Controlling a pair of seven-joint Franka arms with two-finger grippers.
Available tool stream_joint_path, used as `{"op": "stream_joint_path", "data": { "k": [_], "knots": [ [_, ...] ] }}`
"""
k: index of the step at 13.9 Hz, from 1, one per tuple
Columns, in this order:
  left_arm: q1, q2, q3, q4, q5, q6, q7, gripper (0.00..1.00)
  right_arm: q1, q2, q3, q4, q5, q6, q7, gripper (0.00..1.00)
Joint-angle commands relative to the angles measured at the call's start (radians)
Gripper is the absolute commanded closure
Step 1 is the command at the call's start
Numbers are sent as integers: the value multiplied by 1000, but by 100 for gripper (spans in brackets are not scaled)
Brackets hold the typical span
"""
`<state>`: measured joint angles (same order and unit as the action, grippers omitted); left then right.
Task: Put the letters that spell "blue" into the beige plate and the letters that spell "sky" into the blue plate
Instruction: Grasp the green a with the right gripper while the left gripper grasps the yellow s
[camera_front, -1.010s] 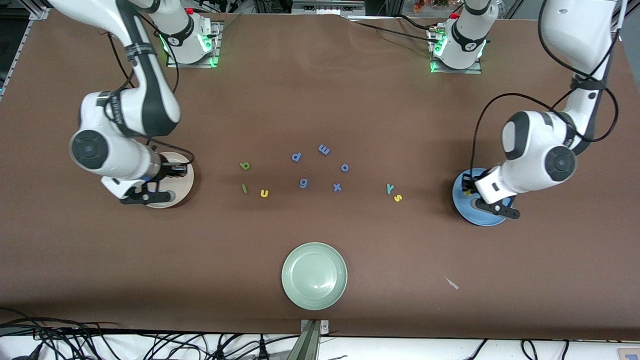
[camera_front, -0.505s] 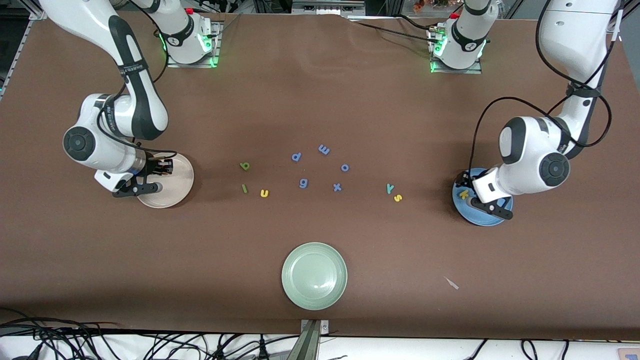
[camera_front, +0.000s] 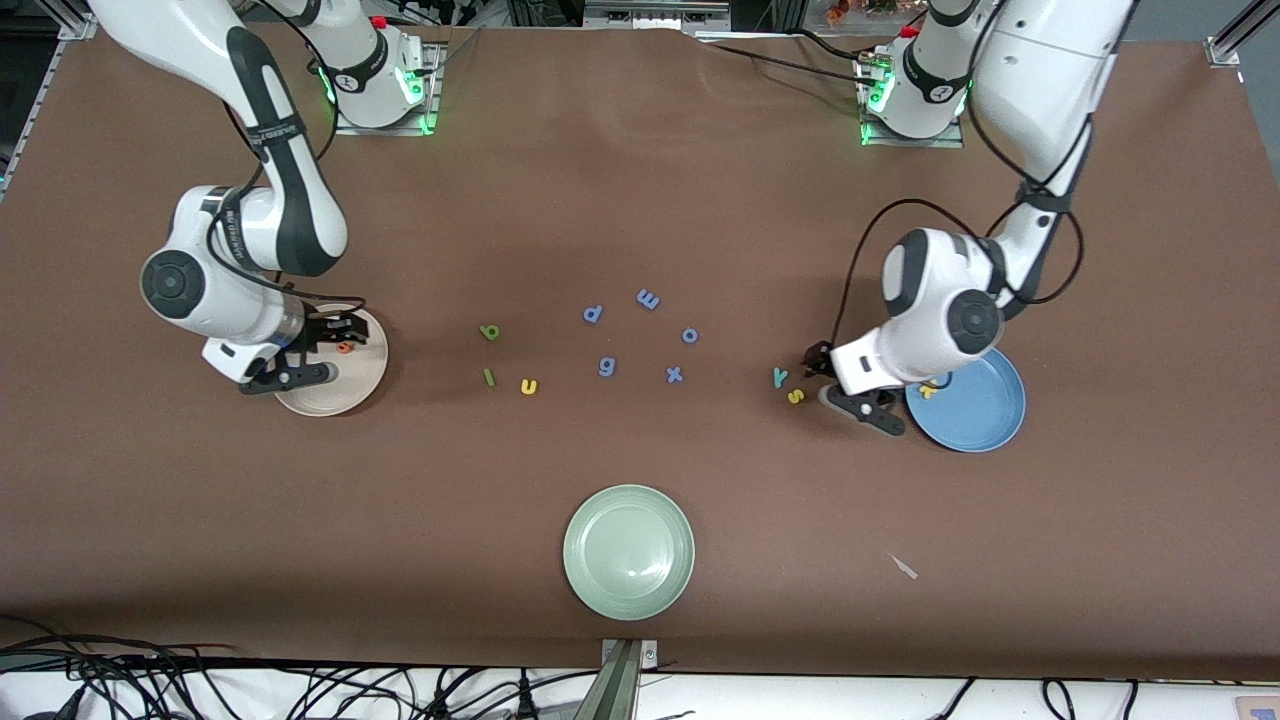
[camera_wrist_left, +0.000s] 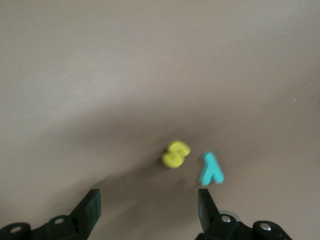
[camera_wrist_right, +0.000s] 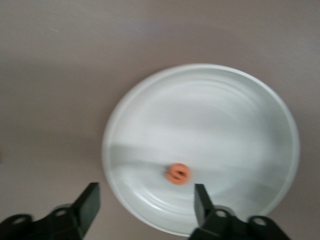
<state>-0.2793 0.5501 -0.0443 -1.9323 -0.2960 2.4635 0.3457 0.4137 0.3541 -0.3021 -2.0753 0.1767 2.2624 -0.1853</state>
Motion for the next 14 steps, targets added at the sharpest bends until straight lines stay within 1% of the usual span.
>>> {"op": "stream_joint_path", "data": {
  "k": [1, 2, 4, 6, 8, 10, 11, 13, 14],
  "knots": [
    [-21, 69, 12, 91, -21, 15, 16, 23, 13, 15, 90, 9, 61, 17, 90, 0],
    [-35, 86, 12, 110, -21, 15, 15, 23, 13, 22, 124, 3, 108, 49, 115, 0],
    [-49, 109, 14, 133, -20, 17, 7, 23, 32, 38, 165, 0, 119, 83, 161, 0],
    [-49, 114, 15, 133, -17, 18, 6, 28, 72, 60, 172, -18, 116, 124, 161, 0],
    [-55, 122, 15, 131, -15, 20, 6, 30, 137, 72, 170, -80, 118, 244, 162, 0],
    [-60, 128, 15, 130, -12, 20, 13, 43, 146, 68, 172, -114, 116, 272, 161, 0],
    [-60, 129, 17, 127, -12, 20, 15, 44, 152, 68, 173, -118, 116, 276, 161, 0],
    [-60, 128, 18, 121, -11, 20, 22, 43, 203, 72, 169, -127, 116, 281, 159, 0],
    [-60, 128, 18, 118, -6, 20, 22, 42, 206, 71, 169, -128, 115, 281, 159, 0]
  ]
}}
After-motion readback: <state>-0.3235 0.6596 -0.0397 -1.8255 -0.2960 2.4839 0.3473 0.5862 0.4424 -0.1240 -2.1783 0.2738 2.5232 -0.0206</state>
